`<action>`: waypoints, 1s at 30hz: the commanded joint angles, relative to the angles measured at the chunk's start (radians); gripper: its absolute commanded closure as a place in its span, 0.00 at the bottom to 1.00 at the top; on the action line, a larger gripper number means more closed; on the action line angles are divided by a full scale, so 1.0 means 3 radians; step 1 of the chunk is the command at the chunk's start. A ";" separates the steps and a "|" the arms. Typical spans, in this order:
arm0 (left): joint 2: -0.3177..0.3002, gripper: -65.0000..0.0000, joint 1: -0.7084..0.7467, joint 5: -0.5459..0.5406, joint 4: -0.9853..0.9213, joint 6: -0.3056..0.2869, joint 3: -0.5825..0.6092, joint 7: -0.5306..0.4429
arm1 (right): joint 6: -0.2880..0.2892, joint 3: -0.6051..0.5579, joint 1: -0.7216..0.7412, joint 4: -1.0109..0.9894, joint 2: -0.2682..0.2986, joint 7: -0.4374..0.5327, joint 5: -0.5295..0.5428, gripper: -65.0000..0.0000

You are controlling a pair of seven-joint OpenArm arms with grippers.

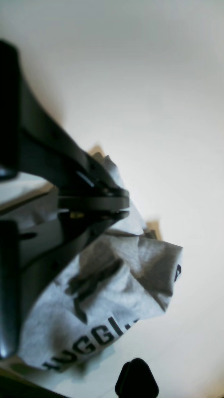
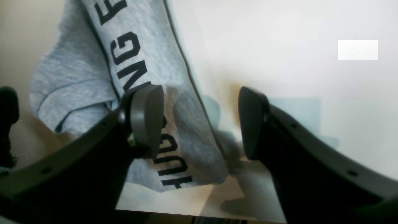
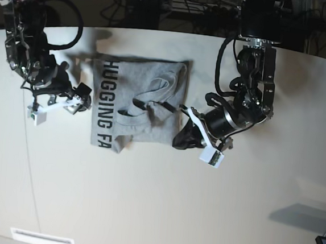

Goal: Fold the T-shirt properly
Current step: 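Grasp the loose fabric on the bundle with the left gripper and tuck it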

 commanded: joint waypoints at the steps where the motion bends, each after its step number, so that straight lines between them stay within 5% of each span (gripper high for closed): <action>1: -0.0037 1.00 -0.0062 -0.0070 0.0124 -0.0015 -0.0004 -0.0012 | 0.0011 0.0016 0.0050 0.0043 0.0034 0.0046 -0.0002 0.44; 4: 0.0050 0.89 -0.0062 -0.0075 0.0380 -0.0020 -0.0004 0.0177 | 0.0011 0.0016 0.0050 0.0043 0.0034 0.0046 -0.0002 0.44; 8: 0.0091 0.50 -0.0057 -0.0075 0.0595 -0.0020 -0.0004 0.0290 | 0.0011 0.0016 0.0050 0.0043 0.0039 0.0041 -0.0002 0.44; 10: 0.0091 0.41 -0.0057 -0.0075 0.0579 -0.0020 -0.0004 0.0295 | 0.0011 0.0016 0.0045 0.0043 0.0039 0.0036 -0.0002 0.44; 19: 0.0290 0.41 -0.0093 -0.0075 0.0196 -0.0020 0.0001 0.0295 | 0.0011 0.0016 0.0045 0.0043 0.0029 0.0036 -0.0002 0.44; 30: 0.0397 0.41 -0.0098 -0.0049 0.0186 -0.0015 0.0482 0.0285 | 0.0011 0.0016 0.0029 0.0043 0.0029 0.0025 -0.0002 0.44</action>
